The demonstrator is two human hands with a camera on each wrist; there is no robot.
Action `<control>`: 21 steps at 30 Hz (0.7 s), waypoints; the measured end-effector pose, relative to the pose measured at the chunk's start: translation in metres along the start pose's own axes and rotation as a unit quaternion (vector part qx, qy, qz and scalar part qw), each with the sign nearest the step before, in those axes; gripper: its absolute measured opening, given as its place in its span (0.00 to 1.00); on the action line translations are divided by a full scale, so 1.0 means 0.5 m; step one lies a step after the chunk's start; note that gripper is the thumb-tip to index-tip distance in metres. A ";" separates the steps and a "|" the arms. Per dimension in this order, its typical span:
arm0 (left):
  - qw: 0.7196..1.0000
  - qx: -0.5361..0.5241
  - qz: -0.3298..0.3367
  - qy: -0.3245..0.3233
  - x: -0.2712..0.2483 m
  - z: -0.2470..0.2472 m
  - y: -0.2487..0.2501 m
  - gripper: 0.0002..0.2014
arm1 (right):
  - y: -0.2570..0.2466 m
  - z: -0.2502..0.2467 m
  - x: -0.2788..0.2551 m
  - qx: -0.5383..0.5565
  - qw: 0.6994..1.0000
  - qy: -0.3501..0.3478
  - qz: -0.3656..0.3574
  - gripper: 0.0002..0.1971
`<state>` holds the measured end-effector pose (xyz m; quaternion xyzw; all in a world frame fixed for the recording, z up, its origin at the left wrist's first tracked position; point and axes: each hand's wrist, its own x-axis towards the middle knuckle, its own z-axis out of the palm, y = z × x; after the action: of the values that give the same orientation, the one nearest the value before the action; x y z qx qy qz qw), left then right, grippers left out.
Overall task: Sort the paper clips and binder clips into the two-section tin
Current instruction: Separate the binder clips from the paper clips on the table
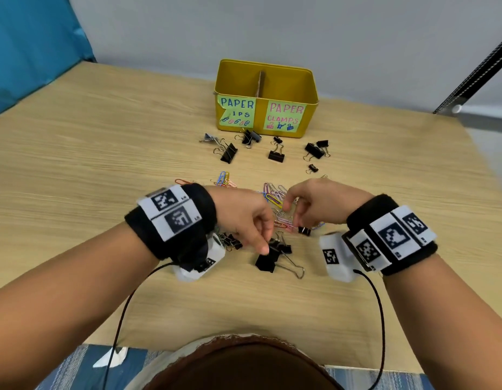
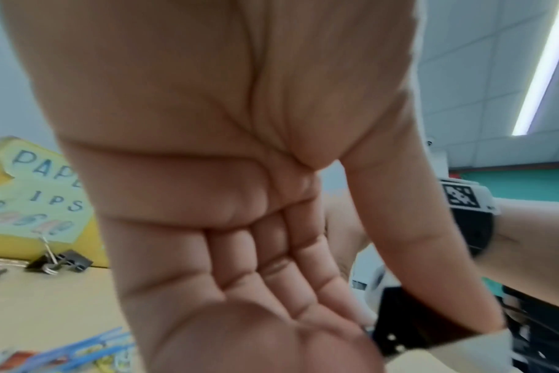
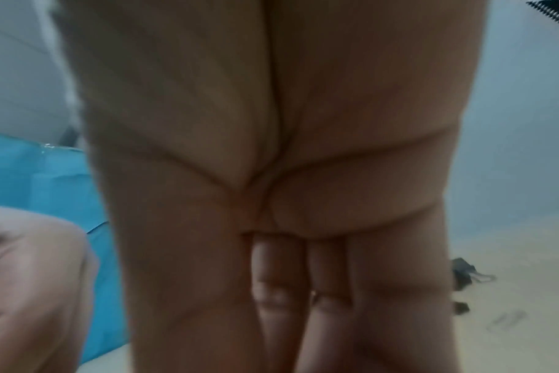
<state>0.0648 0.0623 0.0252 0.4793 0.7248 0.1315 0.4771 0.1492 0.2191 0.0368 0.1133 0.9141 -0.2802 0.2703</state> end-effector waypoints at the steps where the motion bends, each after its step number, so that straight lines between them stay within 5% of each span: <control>1: 1.000 0.019 0.008 0.005 0.006 0.011 0.002 0.11 | 0.000 0.008 -0.002 -0.004 1.000 -0.025 0.005 0.19; 4: 0.999 0.034 0.008 0.037 0.008 0.014 -0.013 0.14 | 0.010 0.028 -0.002 -0.041 0.998 -0.043 0.014 0.20; 10: 0.991 0.047 -0.056 0.113 -0.043 -0.031 -0.079 0.15 | -0.006 0.025 -0.008 -0.058 0.994 0.086 -0.034 0.14; 17: 0.969 0.170 -0.167 0.068 -0.048 0.014 -0.123 0.17 | -0.114 0.092 0.033 -0.142 0.976 0.017 -0.165 0.16; 21: 0.962 0.189 -0.173 0.097 -0.038 0.022 -0.141 0.15 | -0.144 0.116 0.052 -0.230 0.955 -0.047 -0.179 0.20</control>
<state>0.0355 0.0083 -0.0154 0.4129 0.8512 -0.0468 0.3207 0.1270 0.1283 0.0144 -0.1306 0.9454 -0.1110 0.2774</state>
